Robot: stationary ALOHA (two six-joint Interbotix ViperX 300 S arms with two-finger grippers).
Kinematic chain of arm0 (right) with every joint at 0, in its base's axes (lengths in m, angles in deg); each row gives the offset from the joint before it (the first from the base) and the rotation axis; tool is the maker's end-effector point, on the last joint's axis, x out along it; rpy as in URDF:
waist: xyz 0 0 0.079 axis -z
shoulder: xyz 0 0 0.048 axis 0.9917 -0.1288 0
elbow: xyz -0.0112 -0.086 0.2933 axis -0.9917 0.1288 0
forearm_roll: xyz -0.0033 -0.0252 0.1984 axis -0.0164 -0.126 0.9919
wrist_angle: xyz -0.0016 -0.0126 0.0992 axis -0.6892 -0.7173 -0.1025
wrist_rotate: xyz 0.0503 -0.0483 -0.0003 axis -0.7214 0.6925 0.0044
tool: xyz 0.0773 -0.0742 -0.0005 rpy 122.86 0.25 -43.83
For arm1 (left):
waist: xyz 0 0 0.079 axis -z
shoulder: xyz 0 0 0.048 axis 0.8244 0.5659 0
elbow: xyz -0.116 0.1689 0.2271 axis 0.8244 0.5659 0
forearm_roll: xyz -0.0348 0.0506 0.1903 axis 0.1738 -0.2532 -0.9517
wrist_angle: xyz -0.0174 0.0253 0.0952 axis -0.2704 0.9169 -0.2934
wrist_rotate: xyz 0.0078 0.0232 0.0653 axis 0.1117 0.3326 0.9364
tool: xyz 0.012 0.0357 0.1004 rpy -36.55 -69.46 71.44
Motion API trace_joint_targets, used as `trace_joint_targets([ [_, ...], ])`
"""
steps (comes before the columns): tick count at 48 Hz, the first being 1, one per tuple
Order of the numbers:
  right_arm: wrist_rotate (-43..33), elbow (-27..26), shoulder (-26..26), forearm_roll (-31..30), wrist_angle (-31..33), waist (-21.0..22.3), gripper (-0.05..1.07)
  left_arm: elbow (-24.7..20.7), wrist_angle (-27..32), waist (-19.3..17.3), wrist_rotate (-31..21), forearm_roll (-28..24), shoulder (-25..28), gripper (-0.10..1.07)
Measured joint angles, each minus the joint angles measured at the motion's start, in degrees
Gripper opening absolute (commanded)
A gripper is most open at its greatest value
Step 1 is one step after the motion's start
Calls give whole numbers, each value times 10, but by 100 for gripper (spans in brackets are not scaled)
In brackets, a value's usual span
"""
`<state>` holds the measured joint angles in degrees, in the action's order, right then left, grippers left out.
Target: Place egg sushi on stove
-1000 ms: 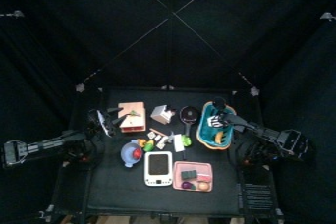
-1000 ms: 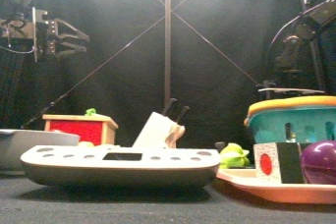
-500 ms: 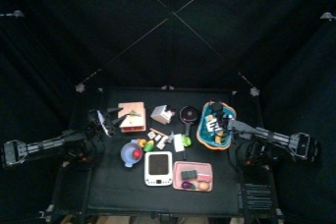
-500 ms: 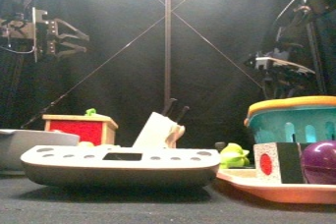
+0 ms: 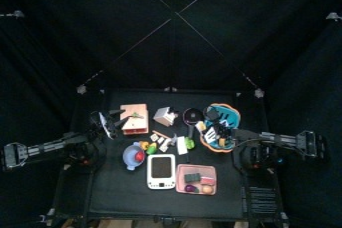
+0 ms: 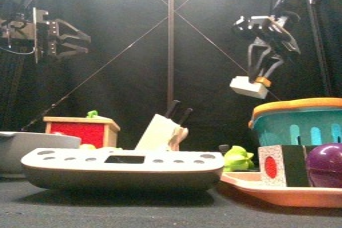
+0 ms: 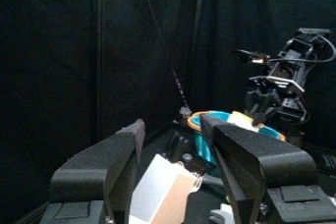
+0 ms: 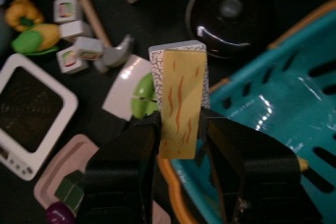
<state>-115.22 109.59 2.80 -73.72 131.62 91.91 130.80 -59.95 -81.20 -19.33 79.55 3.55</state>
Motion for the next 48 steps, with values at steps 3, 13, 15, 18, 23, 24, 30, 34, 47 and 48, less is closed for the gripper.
trace_joint_targets([
  [3,1,-9,-10,-13,-17,-23,66,0,0,0,0,1,1,86],
  [13,1,-29,-51,-59,-45,-84,66,0,0,-1,0,1,1,86],
  [15,1,-33,-67,-62,-46,-93,66,1,0,-1,0,1,1,86],
  [18,1,-38,-86,-64,-47,-99,66,1,0,0,-1,0,1,86],
  [23,3,-51,-124,-68,-53,-112,66,1,0,0,0,1,0,86],
  [24,3,-54,-129,-69,-54,-114,66,0,0,0,-1,0,1,86],
  [30,4,-76,-170,-81,-69,-133,66,1,0,0,-1,0,1,86],
  [34,4,-93,-198,-97,-72,-147,67,1,0,-1,0,1,1,86],
  [47,6,-153,-267,-148,-75,-183,67,0,0,0,0,0,1,86],
  [48,6,-157,-272,-149,-75,-185,67,1,0,0,0,1,1,86],
])
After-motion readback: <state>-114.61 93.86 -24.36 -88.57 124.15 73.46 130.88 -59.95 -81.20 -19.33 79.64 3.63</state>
